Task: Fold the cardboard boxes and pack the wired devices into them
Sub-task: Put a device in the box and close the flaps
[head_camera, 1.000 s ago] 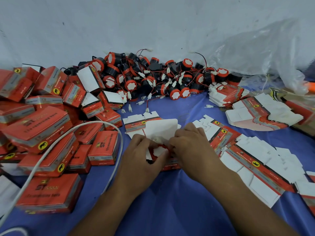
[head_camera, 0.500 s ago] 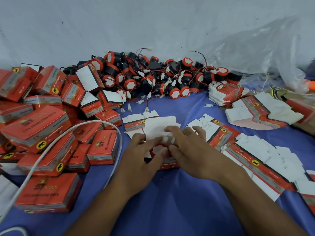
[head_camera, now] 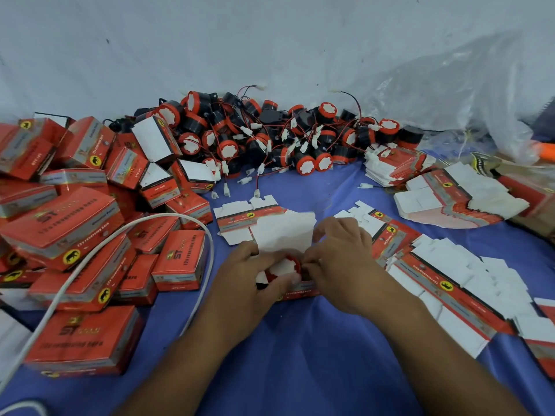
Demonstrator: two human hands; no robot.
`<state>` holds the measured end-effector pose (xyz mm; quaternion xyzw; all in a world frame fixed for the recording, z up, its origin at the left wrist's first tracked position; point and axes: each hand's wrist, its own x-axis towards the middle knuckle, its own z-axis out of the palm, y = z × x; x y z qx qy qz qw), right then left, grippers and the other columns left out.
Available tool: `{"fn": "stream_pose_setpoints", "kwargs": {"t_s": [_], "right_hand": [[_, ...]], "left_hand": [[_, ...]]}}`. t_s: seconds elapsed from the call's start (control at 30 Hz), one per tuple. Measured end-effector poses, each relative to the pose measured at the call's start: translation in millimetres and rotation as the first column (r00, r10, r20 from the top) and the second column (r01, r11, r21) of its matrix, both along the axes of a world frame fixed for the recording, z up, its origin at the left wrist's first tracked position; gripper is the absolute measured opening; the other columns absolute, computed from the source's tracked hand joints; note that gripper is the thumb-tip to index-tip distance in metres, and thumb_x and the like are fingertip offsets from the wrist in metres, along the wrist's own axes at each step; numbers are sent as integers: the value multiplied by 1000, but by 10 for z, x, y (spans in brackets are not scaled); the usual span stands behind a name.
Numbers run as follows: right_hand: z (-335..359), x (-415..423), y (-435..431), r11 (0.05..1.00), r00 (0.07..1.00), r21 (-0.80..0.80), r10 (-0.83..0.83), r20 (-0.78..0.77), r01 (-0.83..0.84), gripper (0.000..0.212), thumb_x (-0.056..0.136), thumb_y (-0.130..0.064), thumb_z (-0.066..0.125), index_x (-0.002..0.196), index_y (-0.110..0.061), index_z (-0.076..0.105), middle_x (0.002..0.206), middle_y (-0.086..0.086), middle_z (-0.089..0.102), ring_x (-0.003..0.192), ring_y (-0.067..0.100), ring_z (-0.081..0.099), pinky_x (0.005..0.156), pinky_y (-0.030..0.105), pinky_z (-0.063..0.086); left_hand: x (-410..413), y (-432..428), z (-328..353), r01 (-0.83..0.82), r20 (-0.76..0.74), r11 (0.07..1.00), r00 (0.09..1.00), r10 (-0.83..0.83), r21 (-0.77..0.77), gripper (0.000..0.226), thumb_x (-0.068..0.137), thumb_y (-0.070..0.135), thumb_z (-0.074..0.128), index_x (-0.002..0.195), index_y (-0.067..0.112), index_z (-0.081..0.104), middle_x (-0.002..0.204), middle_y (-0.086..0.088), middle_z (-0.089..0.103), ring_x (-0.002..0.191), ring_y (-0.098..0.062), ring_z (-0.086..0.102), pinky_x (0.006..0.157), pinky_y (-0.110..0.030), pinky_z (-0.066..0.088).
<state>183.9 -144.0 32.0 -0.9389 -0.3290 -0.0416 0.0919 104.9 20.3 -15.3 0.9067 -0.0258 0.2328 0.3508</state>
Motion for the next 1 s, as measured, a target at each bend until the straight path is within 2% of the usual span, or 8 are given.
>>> {"fn": "stream_pose_setpoints", "kwargs": {"t_s": [0.13,0.27,0.37,0.47,0.6,0.73,0.83,1.0], "right_hand": [[42,21,-77,989,965,145,64,-253,-27,25,98,-26,53,96,-21,77,124,10,49,120,15,22,88,24,21],[-29,50,-39,970,965,241,46,-257,18,18,93,-21,62,97,-20,79,97,12,60,108,22,41,85,28,36],[-94,56,19,936,968,337,-18,-249,104,11,89,-23,69,100,-23,68,105,4,49,101,20,51,72,21,32],[-143,53,64,874,988,475,-28,-152,98,33,87,-34,74,107,-24,50,103,-5,55,93,13,55,75,21,40],[-71,54,52,743,957,644,15,-288,183,33,84,-60,62,93,-29,56,80,-15,65,76,-1,61,65,10,45],[-99,151,1,597,794,756,306,-525,269,12,99,-22,59,100,-15,69,89,8,71,72,11,65,72,27,58],[-227,184,-1,679,787,681,248,-565,275,26,90,-21,73,110,-22,57,107,3,64,80,9,62,73,24,53],[-281,211,37,675,828,724,320,-460,141,56,89,-16,74,133,-35,46,118,-8,65,85,15,68,74,25,57]], "left_hand": [[-16,22,17,-218,105,968,967,231,-121,52,67,44,87,111,35,62,114,9,37,104,6,41,87,-2,34],[-41,-50,49,-125,121,956,979,162,-267,67,66,26,91,116,35,46,109,13,50,98,-5,55,79,-12,46],[-52,-41,68,-55,139,995,988,67,-88,32,78,23,84,102,24,63,93,14,60,87,-4,56,77,-12,44],[-42,5,72,-46,158,998,987,39,37,11,83,22,78,88,13,76,97,7,65,93,-7,59,85,-18,46],[-37,25,56,-100,125,995,987,100,-7,7,86,18,73,84,13,78,108,3,55,99,-9,55,87,-16,44],[-16,68,58,-147,41,975,987,156,-164,11,86,13,73,76,15,77,121,3,46,104,0,51,84,-3,36],[0,59,49,-143,20,959,988,152,-243,10,86,15,73,89,25,73,122,7,46,103,1,52,87,-16,44],[25,73,21,-48,-20,879,999,44,-474,75,85,8,71,126,59,33,102,33,56,78,-19,59,68,-26,53]]}}
